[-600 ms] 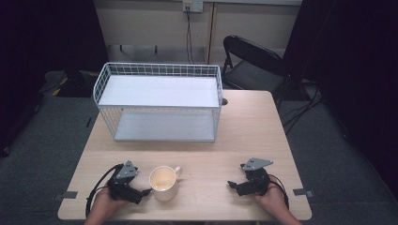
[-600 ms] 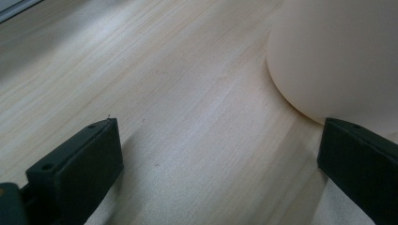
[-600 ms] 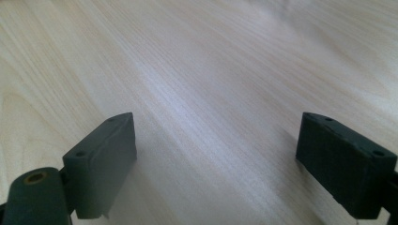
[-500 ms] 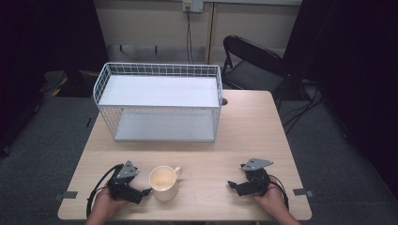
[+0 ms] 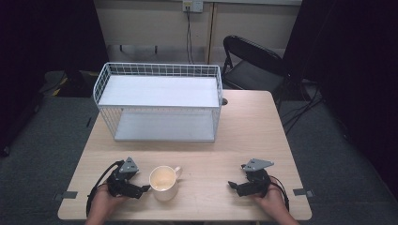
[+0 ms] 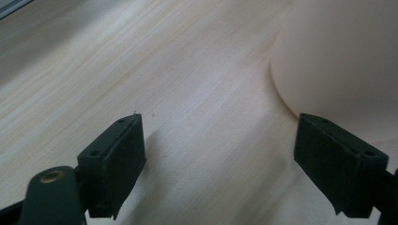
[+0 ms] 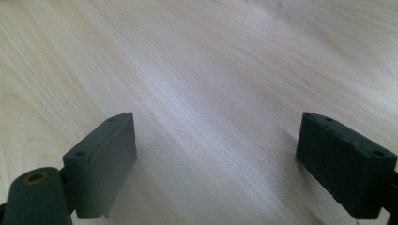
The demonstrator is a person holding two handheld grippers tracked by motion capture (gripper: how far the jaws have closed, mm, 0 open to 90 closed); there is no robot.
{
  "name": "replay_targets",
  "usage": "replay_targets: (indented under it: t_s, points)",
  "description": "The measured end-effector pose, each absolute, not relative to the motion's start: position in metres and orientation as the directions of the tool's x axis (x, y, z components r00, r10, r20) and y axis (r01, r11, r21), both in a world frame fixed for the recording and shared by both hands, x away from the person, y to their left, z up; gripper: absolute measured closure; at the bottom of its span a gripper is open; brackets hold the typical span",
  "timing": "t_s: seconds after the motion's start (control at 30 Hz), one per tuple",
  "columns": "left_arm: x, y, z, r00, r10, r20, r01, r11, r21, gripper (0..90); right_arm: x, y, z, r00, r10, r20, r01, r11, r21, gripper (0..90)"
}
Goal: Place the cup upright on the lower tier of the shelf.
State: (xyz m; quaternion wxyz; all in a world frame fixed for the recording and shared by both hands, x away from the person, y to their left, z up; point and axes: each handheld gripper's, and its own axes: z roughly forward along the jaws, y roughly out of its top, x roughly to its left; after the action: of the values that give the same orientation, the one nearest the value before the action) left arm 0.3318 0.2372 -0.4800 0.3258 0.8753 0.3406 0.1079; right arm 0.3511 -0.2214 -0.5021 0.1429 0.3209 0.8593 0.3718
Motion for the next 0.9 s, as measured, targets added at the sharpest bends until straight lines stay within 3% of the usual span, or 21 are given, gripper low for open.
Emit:
replay_targets:
  t_s: [0.23,0.57,0.73,0.9]
  points:
    - [0.329,0.243,-0.455,0.731,0.673,-0.112,0.555,-0.490,0.673,18.0,0.351,-0.221,-0.502,-0.752,0.659,-0.006,0.446,0.517,0.731,11.9]
    - [0.323,0.251,-0.426,0.740,0.663,-0.115,0.538,-0.480,0.693,21.4,0.351,-0.221,-0.502,-0.752,0.659,-0.006,0.446,0.516,0.731,11.9]
    - [0.321,0.247,-0.414,0.720,0.670,-0.182,0.574,-0.426,0.699,21.6,0.351,-0.221,-0.502,-0.752,0.659,-0.006,0.446,0.516,0.731,12.0]
    - [0.321,0.240,-0.402,0.733,0.656,-0.183,0.551,-0.413,0.725,22.7,0.351,-0.221,-0.502,-0.752,0.660,-0.005,0.447,0.515,0.732,12.1]
